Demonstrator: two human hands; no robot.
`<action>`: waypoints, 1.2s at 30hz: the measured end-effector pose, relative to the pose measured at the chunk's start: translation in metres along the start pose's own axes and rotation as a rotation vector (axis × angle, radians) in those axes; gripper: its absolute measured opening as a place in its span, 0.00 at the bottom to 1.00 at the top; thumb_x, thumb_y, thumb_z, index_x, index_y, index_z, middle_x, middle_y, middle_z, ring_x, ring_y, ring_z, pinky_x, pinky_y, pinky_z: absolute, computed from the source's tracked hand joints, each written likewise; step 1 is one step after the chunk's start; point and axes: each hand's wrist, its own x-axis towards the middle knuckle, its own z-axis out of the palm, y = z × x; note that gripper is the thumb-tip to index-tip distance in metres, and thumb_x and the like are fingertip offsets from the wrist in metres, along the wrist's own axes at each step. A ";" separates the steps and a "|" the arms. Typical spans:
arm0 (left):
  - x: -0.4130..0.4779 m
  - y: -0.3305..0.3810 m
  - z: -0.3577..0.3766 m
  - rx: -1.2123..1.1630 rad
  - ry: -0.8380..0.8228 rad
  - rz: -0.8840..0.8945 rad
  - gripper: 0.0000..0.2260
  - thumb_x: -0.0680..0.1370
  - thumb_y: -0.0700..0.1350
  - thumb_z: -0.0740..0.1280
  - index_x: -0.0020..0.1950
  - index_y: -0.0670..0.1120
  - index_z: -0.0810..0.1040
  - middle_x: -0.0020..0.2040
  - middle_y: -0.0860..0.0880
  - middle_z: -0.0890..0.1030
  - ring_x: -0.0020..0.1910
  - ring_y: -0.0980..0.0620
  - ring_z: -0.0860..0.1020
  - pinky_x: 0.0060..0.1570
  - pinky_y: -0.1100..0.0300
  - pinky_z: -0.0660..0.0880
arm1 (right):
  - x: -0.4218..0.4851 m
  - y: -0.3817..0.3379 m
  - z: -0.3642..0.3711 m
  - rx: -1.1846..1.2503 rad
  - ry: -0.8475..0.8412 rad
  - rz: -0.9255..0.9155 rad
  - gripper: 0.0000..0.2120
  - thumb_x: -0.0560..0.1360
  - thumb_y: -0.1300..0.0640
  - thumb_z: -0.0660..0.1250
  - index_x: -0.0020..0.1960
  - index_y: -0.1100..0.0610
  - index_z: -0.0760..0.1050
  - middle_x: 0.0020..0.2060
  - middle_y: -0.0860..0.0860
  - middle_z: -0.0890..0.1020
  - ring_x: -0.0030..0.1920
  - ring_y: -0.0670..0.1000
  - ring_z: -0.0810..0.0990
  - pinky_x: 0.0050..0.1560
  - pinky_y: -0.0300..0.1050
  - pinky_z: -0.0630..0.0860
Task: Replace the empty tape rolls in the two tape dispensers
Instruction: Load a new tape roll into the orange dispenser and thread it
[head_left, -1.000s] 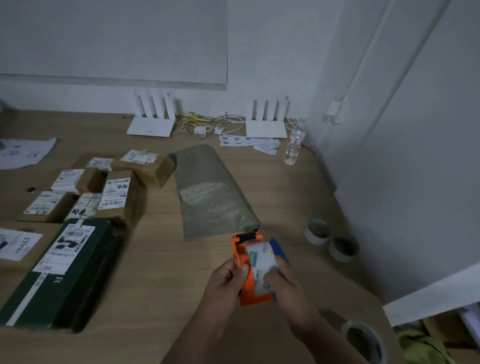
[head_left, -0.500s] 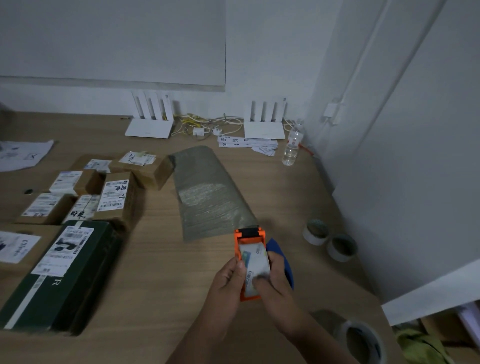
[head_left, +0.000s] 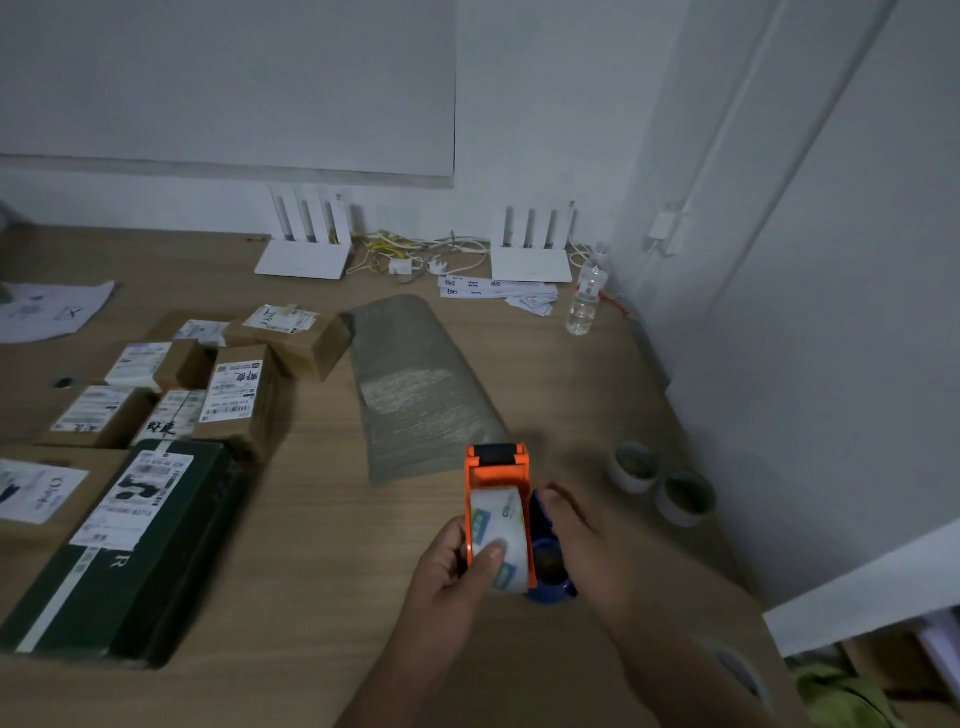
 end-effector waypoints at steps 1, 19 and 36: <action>-0.001 0.000 -0.001 -0.003 -0.012 0.004 0.10 0.79 0.35 0.63 0.59 0.42 0.78 0.52 0.42 0.86 0.49 0.48 0.84 0.49 0.56 0.80 | 0.005 -0.007 -0.003 -0.007 -0.006 0.006 0.09 0.77 0.46 0.63 0.45 0.46 0.81 0.43 0.48 0.85 0.47 0.48 0.83 0.58 0.54 0.77; -0.009 0.003 -0.005 0.103 -0.105 0.071 0.13 0.76 0.37 0.67 0.60 0.42 0.77 0.51 0.46 0.85 0.49 0.53 0.83 0.49 0.61 0.78 | 0.029 -0.031 0.005 0.030 -0.152 0.231 0.04 0.70 0.61 0.70 0.37 0.60 0.82 0.30 0.54 0.84 0.33 0.54 0.83 0.43 0.51 0.80; -0.009 -0.003 -0.011 0.161 -0.110 0.058 0.14 0.74 0.46 0.70 0.60 0.51 0.79 0.54 0.42 0.84 0.53 0.39 0.81 0.54 0.45 0.78 | 0.035 -0.028 0.009 0.017 -0.115 0.305 0.09 0.69 0.64 0.70 0.44 0.71 0.80 0.30 0.58 0.82 0.32 0.54 0.80 0.38 0.47 0.74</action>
